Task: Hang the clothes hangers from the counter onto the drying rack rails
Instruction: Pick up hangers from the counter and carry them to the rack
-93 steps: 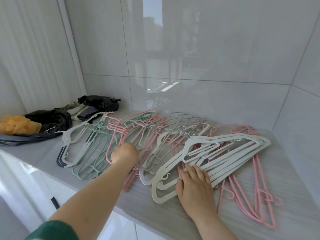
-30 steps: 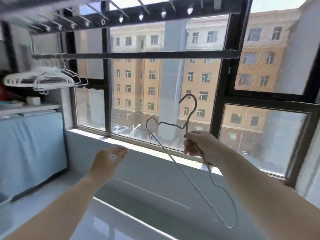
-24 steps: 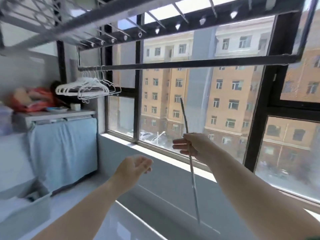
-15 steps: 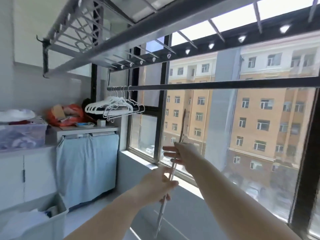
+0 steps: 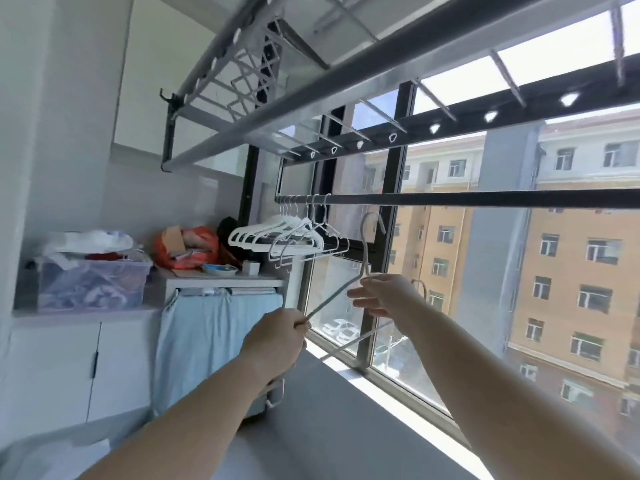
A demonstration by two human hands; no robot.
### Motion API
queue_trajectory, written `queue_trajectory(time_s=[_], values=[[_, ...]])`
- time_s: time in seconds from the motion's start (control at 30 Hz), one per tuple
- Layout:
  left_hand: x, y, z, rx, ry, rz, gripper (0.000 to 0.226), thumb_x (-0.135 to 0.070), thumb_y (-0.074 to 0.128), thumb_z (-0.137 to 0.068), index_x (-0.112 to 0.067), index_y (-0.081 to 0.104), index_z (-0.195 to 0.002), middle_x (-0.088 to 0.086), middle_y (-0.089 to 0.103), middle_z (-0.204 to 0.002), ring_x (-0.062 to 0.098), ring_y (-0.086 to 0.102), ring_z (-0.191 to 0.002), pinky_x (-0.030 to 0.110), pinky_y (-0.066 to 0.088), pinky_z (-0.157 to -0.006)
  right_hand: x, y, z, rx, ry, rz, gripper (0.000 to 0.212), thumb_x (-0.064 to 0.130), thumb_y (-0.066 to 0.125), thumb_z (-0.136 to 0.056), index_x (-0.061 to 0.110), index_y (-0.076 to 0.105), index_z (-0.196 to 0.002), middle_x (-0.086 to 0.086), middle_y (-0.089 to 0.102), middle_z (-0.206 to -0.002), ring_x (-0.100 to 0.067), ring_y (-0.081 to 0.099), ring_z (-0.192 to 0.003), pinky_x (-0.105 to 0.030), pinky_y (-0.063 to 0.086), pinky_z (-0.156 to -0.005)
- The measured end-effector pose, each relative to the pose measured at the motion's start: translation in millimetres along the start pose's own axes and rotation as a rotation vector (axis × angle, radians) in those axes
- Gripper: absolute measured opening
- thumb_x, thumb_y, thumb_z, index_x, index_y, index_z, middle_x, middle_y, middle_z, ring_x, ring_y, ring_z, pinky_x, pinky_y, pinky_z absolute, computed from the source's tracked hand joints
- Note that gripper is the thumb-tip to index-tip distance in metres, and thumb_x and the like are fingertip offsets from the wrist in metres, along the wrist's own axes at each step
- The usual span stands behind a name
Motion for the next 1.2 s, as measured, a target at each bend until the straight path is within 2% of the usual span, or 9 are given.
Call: queue_trajectory(time_s=[0.1, 0.2, 0.33, 0.47, 0.57, 0.67, 0.73, 0.93, 1.2], values=[[26, -23, -46, -0.041, 0.029, -0.076, 0.023, -0.022, 0.038, -0.097, -0.014, 0.060, -0.095, 0.006, 0.067, -0.092, 0.017, 0.053, -0.062, 0.029, 0.045, -0.069, 13, 13, -39, -0.106, -0.069, 0.102, 0.029, 0.005, 0.043, -0.095, -0.002, 0.054, -0.122, -0.017, 0.066, -0.110, -0.008, 0.052, -0.061, -0.019, 0.036, -0.055], [55, -45, -98, -0.082, 0.039, -0.133, 0.024, -0.025, 0.039, -0.097, -0.018, 0.060, -0.105, 0.003, 0.068, -0.095, 0.023, 0.058, -0.073, 0.032, 0.048, -0.074, 26, 18, -81, -0.260, -0.168, 0.364, 0.030, 0.006, 0.045, -0.092, 0.001, 0.058, -0.119, -0.016, 0.061, -0.118, -0.013, 0.049, -0.067, -0.020, 0.033, -0.053], [84, -64, -161, -0.111, 0.089, -0.178, 0.025, -0.023, 0.039, -0.097, -0.025, 0.053, -0.117, 0.000, 0.067, -0.090, 0.015, 0.050, -0.061, 0.027, 0.040, -0.061, 37, 11, -123, -0.391, -0.169, 0.677, 0.033, 0.012, 0.044, -0.094, 0.008, 0.050, -0.127, -0.010, 0.053, -0.129, -0.021, 0.053, -0.097, -0.025, 0.044, -0.070], [97, -70, -214, -0.129, 0.126, -0.214, 0.033, -0.020, 0.035, -0.097, -0.026, 0.047, -0.126, 0.002, 0.066, -0.099, 0.020, 0.060, -0.080, 0.028, 0.041, -0.066, 52, -8, -153, -0.572, -0.129, 0.959, 0.040, 0.013, 0.047, -0.092, 0.011, 0.044, -0.132, -0.010, 0.041, -0.139, -0.027, 0.040, -0.124, -0.034, 0.034, -0.100], [101, -66, -249, -0.130, 0.145, -0.263, 0.036, -0.020, 0.034, -0.097, -0.026, 0.044, -0.131, 0.002, 0.067, -0.104, 0.022, 0.062, -0.093, 0.029, 0.044, -0.072, 71, -22, -174, -0.673, -0.154, 1.139, 0.046, 0.010, 0.046, -0.092, 0.011, 0.038, -0.137, -0.009, 0.035, -0.143, -0.027, 0.032, -0.130, -0.034, 0.027, -0.106], [96, -61, -281, -0.137, 0.184, -0.278, 0.036, -0.017, 0.033, -0.097, -0.025, 0.045, -0.131, 0.004, 0.068, -0.100, 0.019, 0.058, -0.082, 0.026, 0.039, -0.059, 83, -36, -198, -0.718, -0.139, 1.353, 0.049, 0.009, 0.042, -0.092, 0.012, 0.031, -0.140, -0.008, 0.030, -0.145, -0.026, 0.025, -0.133, -0.035, 0.020, -0.109], [96, -56, -301, -0.121, 0.185, -0.240, 0.035, -0.016, 0.034, -0.097, -0.025, 0.048, -0.128, 0.005, 0.067, -0.097, 0.019, 0.059, -0.079, 0.027, 0.039, -0.058, 83, -45, -211, -0.734, -0.090, 1.469, 0.051, 0.009, 0.041, -0.092, 0.013, 0.028, -0.141, -0.007, 0.027, -0.145, -0.025, 0.022, -0.135, -0.035, 0.015, -0.111], [83, -49, -348, -0.137, 0.218, -0.187, 0.036, -0.008, 0.035, -0.095, -0.020, 0.054, -0.123, 0.009, 0.064, -0.092, 0.027, 0.061, -0.081, 0.029, 0.041, -0.064, 88, -83, -231, -0.872, 0.072, 1.646, 0.050, 0.014, 0.043, -0.091, 0.016, 0.028, -0.139, -0.004, 0.030, -0.143, -0.024, 0.024, -0.134, -0.037, 0.017, -0.111], [69, -19, -391, -0.147, 0.210, -0.197, 0.037, -0.003, 0.037, -0.093, -0.018, 0.057, -0.120, 0.011, 0.065, -0.104, 0.027, 0.054, -0.084, 0.028, 0.035, -0.068, 88, -96, -251, -0.874, 0.036, 1.620, 0.044, 0.013, 0.042, -0.091, 0.014, 0.032, -0.135, -0.006, 0.043, -0.132, -0.026, 0.037, -0.125, -0.039, 0.021, -0.109]])
Point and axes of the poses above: each hand's wrist, its own z-axis away from the middle knuckle, its own y-axis out of the palm, x = y × z, the point moved 7 cm from there along -z, towards the middle knuckle
